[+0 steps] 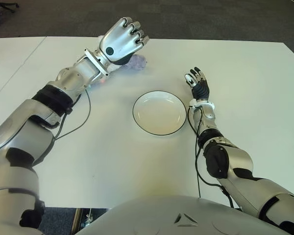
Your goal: Put the doll into the plate.
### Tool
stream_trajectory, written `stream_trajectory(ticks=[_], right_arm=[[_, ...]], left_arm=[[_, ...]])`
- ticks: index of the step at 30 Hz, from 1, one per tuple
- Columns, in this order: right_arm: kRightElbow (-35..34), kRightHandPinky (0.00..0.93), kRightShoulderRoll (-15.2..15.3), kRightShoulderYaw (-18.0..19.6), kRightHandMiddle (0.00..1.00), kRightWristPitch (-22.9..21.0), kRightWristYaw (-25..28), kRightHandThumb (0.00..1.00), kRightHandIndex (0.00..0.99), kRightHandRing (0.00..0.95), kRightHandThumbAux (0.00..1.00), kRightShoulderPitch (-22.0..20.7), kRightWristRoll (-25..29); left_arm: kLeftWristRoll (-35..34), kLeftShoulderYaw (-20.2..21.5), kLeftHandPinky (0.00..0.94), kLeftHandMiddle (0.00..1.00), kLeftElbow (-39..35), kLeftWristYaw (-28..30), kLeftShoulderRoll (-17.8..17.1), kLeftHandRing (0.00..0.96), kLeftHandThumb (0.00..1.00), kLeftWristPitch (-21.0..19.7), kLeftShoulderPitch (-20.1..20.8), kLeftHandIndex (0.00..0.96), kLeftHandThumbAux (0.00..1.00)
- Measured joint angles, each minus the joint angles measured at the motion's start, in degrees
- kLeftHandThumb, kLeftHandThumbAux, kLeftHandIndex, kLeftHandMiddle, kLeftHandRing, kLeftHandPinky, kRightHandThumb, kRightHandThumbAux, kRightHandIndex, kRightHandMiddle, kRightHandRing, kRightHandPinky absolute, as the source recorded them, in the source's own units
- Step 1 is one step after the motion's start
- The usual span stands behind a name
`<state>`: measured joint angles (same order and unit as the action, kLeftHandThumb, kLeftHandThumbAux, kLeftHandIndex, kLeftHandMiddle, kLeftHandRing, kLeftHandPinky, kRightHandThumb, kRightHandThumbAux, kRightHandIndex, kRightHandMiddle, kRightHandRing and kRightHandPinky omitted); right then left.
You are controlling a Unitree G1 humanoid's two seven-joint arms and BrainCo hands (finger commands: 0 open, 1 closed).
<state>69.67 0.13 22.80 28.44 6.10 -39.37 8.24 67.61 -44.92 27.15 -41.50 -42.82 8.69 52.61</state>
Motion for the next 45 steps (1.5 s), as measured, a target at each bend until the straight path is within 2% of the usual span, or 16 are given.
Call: stream_trajectory(ticks=[11, 14, 15, 17, 18, 19, 21, 22, 24, 27, 28, 29, 33, 38, 45], right_arm=[[0.00, 0.110, 0.01, 0.02, 0.140, 0.00, 0.00, 0.000, 0.126, 0.107, 0.742, 0.00, 0.02], [0.00, 0.109, 0.00, 0.02, 0.140, 0.00, 0.00, 0.000, 0.127, 0.107, 0.745, 0.00, 0.02], [0.00, 0.109, 0.00, 0.03, 0.140, 0.00, 0.00, 0.000, 0.128, 0.107, 0.749, 0.00, 0.02], [0.00, 0.108, -0.01, 0.04, 0.140, 0.00, 0.00, 0.000, 0.128, 0.107, 0.750, 0.00, 0.03], [0.00, 0.108, -0.02, 0.04, 0.142, 0.00, 0.00, 0.000, 0.131, 0.108, 0.758, 0.00, 0.02], [0.00, 0.107, -0.02, 0.06, 0.142, 0.00, 0.00, 0.000, 0.133, 0.108, 0.762, 0.00, 0.03], [0.00, 0.107, -0.03, 0.10, 0.142, 0.00, 0.00, 0.000, 0.133, 0.108, 0.764, 0.00, 0.03], [0.00, 0.111, -0.04, 0.11, 0.143, 0.00, 0.00, 0.000, 0.134, 0.109, 0.770, 0.00, 0.04], [0.00, 0.112, -0.04, 0.19, 0.143, 0.00, 0.01, 0.000, 0.134, 0.110, 0.772, -0.01, 0.04], [-0.05, 0.120, -0.07, 0.22, 0.147, 0.01, 0.03, 0.000, 0.133, 0.114, 0.775, -0.09, 0.04], [-0.07, 0.116, -0.06, 0.24, 0.142, 0.01, 0.03, 0.000, 0.131, 0.111, 0.778, -0.11, 0.04], [-0.14, 0.114, 0.01, 0.37, 0.139, 0.01, 0.03, 0.000, 0.129, 0.109, 0.779, -0.20, 0.04], [-0.23, 0.116, -0.06, 0.40, 0.136, 0.02, 0.04, 0.000, 0.123, 0.108, 0.772, -0.27, 0.01], [-0.23, 0.118, -0.10, 0.47, 0.139, 0.01, 0.06, 0.000, 0.122, 0.110, 0.760, -0.25, 0.04], [-0.09, 0.107, -0.05, 0.91, 0.139, -0.02, 0.79, 0.000, 0.122, 0.107, 0.755, -0.15, 0.34]], left_arm=[[0.06, 3.76, 0.840, 0.797, -8.69, 2.29, -0.53, 0.815, 0.736, 1.21, -4.99, 0.440, 0.696], [0.42, 4.78, 0.801, 0.781, -10.24, 2.38, -0.57, 0.799, 0.735, 1.31, -5.69, 0.440, 0.696], [0.69, 5.23, 0.741, 0.717, -10.57, 2.36, -0.57, 0.748, 0.720, 1.31, -5.87, 0.433, 0.698], [1.16, 5.88, 0.722, 0.698, -10.22, 2.04, -0.55, 0.732, 0.715, 1.32, -5.89, 0.431, 0.699], [1.29, 6.19, 0.484, 0.415, -9.73, 1.85, -0.56, 0.445, 0.688, 1.32, -5.86, 0.412, 0.705], [1.47, 6.42, 0.283, 0.226, -8.71, 1.39, -0.57, 0.227, 0.425, 1.32, -5.65, 0.236, 0.583], [1.75, 6.97, 0.224, 0.170, -5.96, 0.69, -0.64, 0.162, 0.343, 1.32, -5.15, 0.184, 0.548], [1.88, 7.26, 0.055, 0.042, -4.79, 0.61, -0.75, 0.040, 0.205, 1.31, -4.97, 0.045, 0.470], [3.12, 7.39, 0.006, 0.005, -0.95, 0.61, -1.04, 0.004, 0.160, 0.62, -3.95, 0.005, 0.443], [5.04, 7.28, 0.000, 0.000, 5.73, 0.61, -1.44, 0.000, 0.122, -1.07, -2.16, 0.000, 0.367], [5.46, 7.19, 0.000, 0.000, 8.05, 0.59, -1.48, 0.000, 0.113, -1.68, -1.56, 0.000, 0.303], [6.23, 6.42, 0.000, 0.000, 14.03, 0.40, -2.20, 0.000, 0.111, -3.47, -0.11, 0.000, 0.275], [5.44, 5.97, 0.000, 0.000, 22.32, 0.00, -0.41, 0.000, 0.136, -3.00, 2.41, 0.000, 0.210], [1.12, 7.25, 0.000, 0.000, 33.04, 4.40, 1.51, 0.000, 0.167, -1.47, 5.09, 0.000, 0.195], [-6.54, 10.79, 0.000, 0.000, 44.73, 15.67, 3.12, 0.000, 0.154, -1.68, 6.75, 0.000, 0.208]])
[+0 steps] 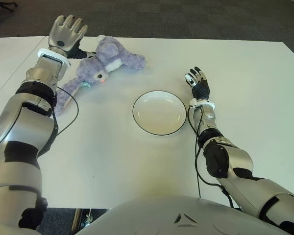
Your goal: Put the doll into the plate.
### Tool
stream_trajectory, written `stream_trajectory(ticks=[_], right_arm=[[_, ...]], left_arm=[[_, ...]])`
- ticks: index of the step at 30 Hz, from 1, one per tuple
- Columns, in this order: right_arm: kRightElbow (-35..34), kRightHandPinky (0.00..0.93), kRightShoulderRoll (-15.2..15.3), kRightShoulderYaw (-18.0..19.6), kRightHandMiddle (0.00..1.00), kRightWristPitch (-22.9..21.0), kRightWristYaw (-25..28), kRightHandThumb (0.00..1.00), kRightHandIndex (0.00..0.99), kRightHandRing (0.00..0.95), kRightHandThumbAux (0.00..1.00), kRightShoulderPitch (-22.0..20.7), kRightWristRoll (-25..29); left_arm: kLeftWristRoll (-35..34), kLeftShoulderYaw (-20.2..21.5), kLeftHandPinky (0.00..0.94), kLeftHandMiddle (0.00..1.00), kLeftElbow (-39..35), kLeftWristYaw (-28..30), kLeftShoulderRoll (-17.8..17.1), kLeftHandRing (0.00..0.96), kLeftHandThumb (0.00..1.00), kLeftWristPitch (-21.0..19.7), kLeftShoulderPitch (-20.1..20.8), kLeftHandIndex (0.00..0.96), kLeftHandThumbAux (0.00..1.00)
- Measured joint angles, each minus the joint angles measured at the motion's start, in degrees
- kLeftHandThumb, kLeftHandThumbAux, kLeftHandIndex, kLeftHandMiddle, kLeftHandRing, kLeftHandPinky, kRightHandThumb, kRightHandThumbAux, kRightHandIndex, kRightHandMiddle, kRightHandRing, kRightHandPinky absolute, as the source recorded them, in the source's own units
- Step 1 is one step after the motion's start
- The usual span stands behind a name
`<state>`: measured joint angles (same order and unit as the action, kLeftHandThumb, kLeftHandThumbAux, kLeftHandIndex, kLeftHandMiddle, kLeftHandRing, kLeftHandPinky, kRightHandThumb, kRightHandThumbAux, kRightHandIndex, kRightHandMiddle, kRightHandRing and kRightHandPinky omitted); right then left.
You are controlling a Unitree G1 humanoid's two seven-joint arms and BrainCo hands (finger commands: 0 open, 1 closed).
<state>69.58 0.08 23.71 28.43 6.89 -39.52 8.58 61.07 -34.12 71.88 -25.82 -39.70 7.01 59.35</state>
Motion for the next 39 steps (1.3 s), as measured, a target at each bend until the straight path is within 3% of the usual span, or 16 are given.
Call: stream_trajectory(ticks=[14, 26, 35, 39], right_arm=[[0.06, 0.112, 0.24, 0.11, 0.134, 0.00, 0.77, 0.000, 0.122, 0.106, 0.761, 0.09, 0.05], [0.26, 0.120, 0.41, 0.10, 0.130, 0.00, 0.81, 0.000, 0.124, 0.107, 0.736, 0.13, 0.05], [0.27, 0.139, 0.42, 0.08, 0.151, 0.00, 0.82, 0.000, 0.146, 0.126, 0.755, 0.13, 0.04], [0.28, 0.138, 0.48, 0.08, 0.153, 0.00, 0.80, 0.000, 0.150, 0.128, 0.766, 0.14, 0.05]], left_arm=[[-9.75, 4.54, 0.000, 0.000, 5.44, 16.29, 1.35, 0.000, 0.058, -1.18, -0.06, 0.000, 0.269], [-15.04, 6.35, 0.000, 0.000, 5.38, 24.09, 5.12, 0.000, 0.001, -0.73, -1.81, 0.000, 0.342], [-17.83, 6.85, 0.000, 0.000, 4.97, 30.92, 8.68, 0.000, 0.000, 1.96, -2.52, 0.000, 0.301], [-23.73, 11.45, 0.000, 0.000, 4.91, 36.70, 9.95, 0.000, 0.000, 3.05, -2.77, 0.000, 0.259]])
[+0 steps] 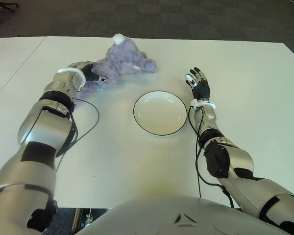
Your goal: Put the doll into the plate.
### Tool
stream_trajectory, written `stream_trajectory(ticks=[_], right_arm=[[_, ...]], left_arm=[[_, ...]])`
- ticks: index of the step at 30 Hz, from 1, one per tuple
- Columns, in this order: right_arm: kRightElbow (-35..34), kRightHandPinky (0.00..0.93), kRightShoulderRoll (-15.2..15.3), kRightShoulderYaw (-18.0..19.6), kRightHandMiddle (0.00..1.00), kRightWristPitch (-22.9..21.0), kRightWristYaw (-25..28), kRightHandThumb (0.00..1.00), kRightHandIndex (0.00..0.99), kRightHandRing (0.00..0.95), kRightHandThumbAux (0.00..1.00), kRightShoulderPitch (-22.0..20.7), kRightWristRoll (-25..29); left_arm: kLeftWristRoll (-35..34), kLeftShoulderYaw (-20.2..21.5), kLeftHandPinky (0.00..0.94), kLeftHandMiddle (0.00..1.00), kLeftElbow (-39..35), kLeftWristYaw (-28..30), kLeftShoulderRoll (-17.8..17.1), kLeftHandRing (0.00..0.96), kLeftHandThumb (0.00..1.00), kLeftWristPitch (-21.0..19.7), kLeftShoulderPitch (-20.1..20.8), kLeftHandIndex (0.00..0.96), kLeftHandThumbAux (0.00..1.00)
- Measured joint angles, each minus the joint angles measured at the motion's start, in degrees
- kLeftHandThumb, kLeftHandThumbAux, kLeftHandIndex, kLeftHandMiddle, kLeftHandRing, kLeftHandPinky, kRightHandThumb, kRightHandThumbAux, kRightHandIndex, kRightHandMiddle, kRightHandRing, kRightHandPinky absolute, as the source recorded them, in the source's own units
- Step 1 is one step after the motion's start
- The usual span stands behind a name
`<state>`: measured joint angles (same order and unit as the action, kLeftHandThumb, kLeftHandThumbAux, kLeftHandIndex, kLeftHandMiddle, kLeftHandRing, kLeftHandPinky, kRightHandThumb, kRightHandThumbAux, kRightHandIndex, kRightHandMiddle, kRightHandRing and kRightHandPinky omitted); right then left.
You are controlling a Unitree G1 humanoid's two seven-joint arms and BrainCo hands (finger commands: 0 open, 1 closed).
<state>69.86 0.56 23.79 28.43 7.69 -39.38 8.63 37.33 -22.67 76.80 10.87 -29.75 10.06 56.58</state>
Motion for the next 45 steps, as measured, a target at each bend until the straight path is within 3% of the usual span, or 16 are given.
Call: stream_trajectory(ticks=[12, 19, 31, 45], right_arm=[[0.00, 0.136, 0.51, -0.02, 0.142, 0.00, -0.28, 0.000, 0.142, 0.120, 0.751, 0.19, -0.03], [0.00, 0.142, 0.73, 0.26, 0.152, 0.00, -0.06, 0.000, 0.141, 0.129, 0.746, 0.28, 0.21], [0.01, 0.141, 0.66, 0.75, 0.155, 0.00, 0.50, 0.000, 0.140, 0.131, 0.757, 0.27, 0.92], [0.01, 0.137, 0.63, 0.95, 0.149, 0.00, 0.15, 0.000, 0.146, 0.127, 0.766, 0.28, 0.76]], left_arm=[[-21.24, 16.60, 0.000, 0.000, -1.01, 18.74, 6.83, 0.000, 0.000, 1.19, -2.76, 0.000, 0.276], [-31.92, 23.68, 0.000, 0.000, -4.11, 29.30, 10.94, 0.000, 0.000, -1.46, -5.82, 0.000, 0.295], [-39.89, 26.11, 0.000, 0.000, -11.80, 37.11, 13.76, 0.000, 0.000, -5.79, -12.03, 0.000, 0.355], [-40.93, 26.24, 0.000, 0.000, -12.68, 36.69, 14.44, 0.000, 0.000, -6.07, -12.98, 0.000, 0.403]])
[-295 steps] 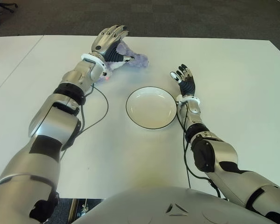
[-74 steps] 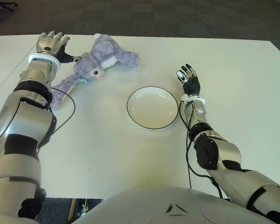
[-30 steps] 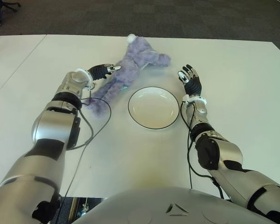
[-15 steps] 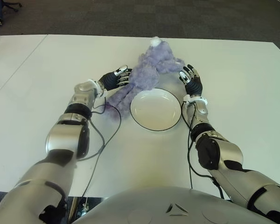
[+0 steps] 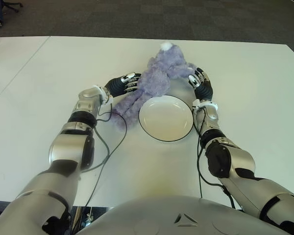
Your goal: Put the doll into the plate.
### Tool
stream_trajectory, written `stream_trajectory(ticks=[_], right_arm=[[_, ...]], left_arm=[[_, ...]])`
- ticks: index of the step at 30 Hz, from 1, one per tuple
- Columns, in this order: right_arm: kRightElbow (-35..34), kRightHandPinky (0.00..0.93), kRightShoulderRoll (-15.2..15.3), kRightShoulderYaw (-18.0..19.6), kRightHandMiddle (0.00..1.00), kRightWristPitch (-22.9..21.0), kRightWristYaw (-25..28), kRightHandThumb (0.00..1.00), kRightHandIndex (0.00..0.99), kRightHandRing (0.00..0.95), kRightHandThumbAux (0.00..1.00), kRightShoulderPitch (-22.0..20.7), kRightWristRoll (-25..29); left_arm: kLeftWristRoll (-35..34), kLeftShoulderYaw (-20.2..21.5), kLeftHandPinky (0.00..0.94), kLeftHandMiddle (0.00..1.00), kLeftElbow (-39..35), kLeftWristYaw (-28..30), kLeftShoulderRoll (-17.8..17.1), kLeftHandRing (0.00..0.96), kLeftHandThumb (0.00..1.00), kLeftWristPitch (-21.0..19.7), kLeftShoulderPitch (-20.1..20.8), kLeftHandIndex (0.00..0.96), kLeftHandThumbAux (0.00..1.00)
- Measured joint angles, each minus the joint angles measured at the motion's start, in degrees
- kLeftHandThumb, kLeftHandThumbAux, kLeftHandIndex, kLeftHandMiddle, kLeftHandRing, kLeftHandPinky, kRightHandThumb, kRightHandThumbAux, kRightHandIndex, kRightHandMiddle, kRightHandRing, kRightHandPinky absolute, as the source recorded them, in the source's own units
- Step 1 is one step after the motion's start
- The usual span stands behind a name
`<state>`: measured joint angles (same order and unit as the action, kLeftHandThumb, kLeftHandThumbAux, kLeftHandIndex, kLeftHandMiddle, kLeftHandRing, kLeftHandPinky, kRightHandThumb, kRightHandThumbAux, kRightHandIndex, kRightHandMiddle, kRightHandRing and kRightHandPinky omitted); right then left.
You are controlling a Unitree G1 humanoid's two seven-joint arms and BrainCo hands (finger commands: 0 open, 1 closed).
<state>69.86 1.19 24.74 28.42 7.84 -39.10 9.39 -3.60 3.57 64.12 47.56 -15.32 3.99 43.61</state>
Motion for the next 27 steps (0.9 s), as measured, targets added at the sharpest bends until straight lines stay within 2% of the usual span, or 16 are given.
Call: stream_trajectory(ticks=[10, 15, 25, 27], right_arm=[[0.01, 0.133, 0.31, 0.01, 0.144, 0.00, -0.42, 0.000, 0.135, 0.123, 0.741, 0.08, -0.04], [0.01, 0.145, 0.42, 0.00, 0.152, 0.00, -0.41, 0.000, 0.141, 0.129, 0.749, 0.11, -0.07], [0.02, 0.151, 0.65, 0.01, 0.162, 0.00, -0.84, 0.000, 0.142, 0.139, 0.749, 0.22, -0.06], [0.02, 0.148, 0.66, 0.01, 0.162, 0.00, -0.84, 0.000, 0.141, 0.139, 0.745, 0.21, -0.06]], left_arm=[[0.34, -0.34, 0.000, 0.000, 2.62, -4.76, 2.72, 0.000, 0.000, 5.27, 0.01, 0.000, 0.360], [1.39, -2.08, 0.000, 0.000, 2.70, -5.72, 3.49, 0.000, 0.000, 7.41, 0.11, 0.000, 0.349], [4.54, -5.52, 0.000, 0.000, 3.53, -8.46, 4.27, 0.000, 0.000, 7.68, 2.67, 0.000, 0.332], [5.51, -6.46, 0.008, 0.000, 3.56, -9.69, 4.67, 0.000, 0.002, 7.59, 3.24, 0.000, 0.377]])
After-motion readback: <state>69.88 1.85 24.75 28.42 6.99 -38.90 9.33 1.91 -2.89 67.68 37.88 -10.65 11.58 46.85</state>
